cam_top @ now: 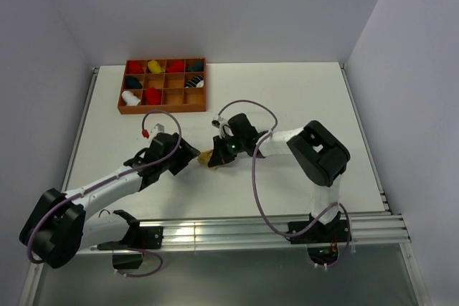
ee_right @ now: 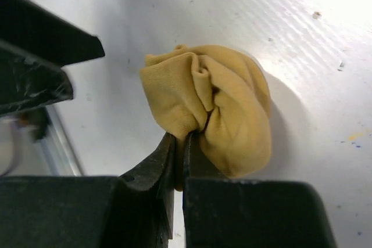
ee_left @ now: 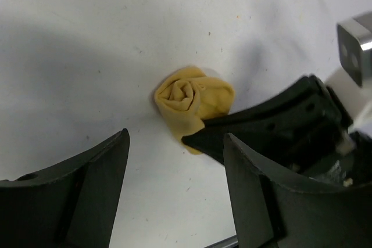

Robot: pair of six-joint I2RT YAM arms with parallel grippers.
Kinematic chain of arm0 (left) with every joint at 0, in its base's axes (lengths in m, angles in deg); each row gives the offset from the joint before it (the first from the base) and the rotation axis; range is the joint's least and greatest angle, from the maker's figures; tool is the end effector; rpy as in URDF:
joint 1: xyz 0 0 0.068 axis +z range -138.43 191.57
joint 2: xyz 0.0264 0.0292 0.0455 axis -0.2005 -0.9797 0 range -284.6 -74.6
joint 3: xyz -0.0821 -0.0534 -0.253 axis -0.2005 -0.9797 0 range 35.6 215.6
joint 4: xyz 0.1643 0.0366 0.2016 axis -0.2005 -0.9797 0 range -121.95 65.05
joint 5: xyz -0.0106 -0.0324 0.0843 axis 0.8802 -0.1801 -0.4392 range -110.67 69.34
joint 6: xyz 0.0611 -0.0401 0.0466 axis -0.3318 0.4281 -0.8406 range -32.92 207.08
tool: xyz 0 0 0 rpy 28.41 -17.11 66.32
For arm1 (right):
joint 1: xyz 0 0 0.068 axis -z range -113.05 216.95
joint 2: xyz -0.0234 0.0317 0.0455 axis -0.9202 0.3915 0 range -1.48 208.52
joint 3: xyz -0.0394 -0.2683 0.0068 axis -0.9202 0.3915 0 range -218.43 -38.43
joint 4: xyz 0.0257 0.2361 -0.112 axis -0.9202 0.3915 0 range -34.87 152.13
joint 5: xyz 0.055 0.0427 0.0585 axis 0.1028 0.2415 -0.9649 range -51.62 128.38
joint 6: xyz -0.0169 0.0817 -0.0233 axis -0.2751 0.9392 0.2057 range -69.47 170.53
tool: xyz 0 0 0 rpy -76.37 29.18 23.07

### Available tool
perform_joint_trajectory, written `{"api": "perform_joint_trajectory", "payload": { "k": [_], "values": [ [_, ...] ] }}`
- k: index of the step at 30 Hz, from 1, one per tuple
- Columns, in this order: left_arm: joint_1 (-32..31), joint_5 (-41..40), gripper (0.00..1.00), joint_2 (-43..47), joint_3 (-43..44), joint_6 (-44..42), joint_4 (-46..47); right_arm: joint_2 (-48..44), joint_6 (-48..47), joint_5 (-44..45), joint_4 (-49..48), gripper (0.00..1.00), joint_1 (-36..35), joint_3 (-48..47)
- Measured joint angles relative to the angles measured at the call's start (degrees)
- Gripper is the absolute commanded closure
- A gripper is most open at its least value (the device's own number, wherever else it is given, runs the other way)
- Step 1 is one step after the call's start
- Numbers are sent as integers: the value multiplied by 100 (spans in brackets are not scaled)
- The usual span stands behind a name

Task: Roll the socks
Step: Roll the sock at the center of the board.

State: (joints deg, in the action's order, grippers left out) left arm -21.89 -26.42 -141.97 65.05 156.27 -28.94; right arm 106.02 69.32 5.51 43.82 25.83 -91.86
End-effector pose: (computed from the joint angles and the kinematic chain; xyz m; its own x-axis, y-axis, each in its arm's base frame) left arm 0.2229 -0.1380 0.1513 -0.6525 -0.6836 -0.3270 -0.3482 0.6537 -0.6718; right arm 0.2691 0.2902 0.1056 -0.7588 -0.3034 -0.5764 -0.6424 0.4948 0.5852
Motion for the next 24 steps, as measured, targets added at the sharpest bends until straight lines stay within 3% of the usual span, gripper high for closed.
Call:
{"api": "perform_joint_trajectory", "payload": {
  "k": [11, 21, 24],
  "values": [
    [0, 195, 33, 109, -509, 7, 599, 1163, 1790, -2218, -876, 100, 616, -245],
    [0, 210, 40, -850, -334, 44, 990, 1381, 2083, -2524, -772, 100, 651, -474],
    [0, 232, 49, -1088, -221, 48, 1108, 1381, 2085, -2520, -748, 100, 651, -476]
  ]
}}
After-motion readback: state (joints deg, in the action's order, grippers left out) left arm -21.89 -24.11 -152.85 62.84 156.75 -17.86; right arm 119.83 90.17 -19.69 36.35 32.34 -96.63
